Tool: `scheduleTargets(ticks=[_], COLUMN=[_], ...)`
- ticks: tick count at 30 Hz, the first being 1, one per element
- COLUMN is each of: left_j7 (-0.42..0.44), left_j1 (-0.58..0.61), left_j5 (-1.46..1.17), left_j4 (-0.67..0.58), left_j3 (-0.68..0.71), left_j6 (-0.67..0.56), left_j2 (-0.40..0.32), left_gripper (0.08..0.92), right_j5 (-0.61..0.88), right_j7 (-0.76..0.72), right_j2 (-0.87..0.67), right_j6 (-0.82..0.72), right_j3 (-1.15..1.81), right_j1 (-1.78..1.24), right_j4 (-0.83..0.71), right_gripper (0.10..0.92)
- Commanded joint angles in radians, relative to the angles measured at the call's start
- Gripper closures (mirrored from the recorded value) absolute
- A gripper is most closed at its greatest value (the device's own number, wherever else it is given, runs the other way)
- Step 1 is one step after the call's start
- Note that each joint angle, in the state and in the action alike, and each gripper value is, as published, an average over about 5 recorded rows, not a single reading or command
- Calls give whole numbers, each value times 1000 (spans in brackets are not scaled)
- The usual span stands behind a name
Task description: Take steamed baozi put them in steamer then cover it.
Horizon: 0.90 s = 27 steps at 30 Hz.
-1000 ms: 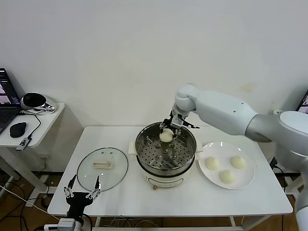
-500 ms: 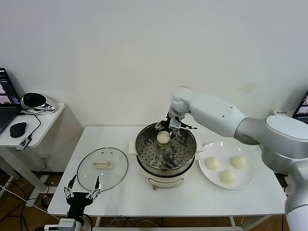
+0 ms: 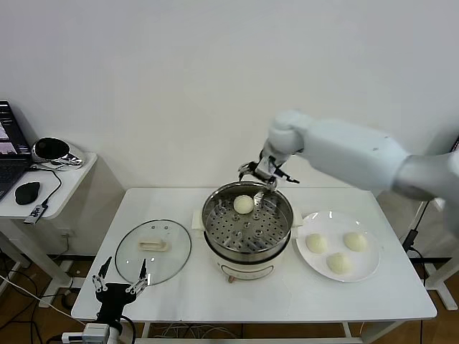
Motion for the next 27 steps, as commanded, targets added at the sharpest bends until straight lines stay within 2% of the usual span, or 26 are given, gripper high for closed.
scheduleTargets(ticks=[1, 6, 12, 18, 27], left_j7=[1, 2, 2, 3, 2], left_j1=[-6, -6, -4, -1, 17], left_j5=[-6, -5, -2, 4, 9], left_j4=[-9, -13, -15, -25, -35], left_j3=[-2, 3, 7, 5, -13], left_j6=[7, 9, 10, 12, 13], left_j2=[21, 28, 31, 26, 9], left_gripper=[177, 177, 177, 177, 177], right_j5=[218, 178, 104, 2, -104], right_j7=[-79, -87, -86, -108, -105], right_j2=[-384, -560, -654, -641, -498], right_j6=[-518, -554, -529, -451, -396], right_j3=[-65, -50, 25, 193, 378], right_j1=[175, 131, -38, -289, -525], right_j4=[369, 418, 411, 304, 93], right_gripper=[203, 203, 203, 203, 203])
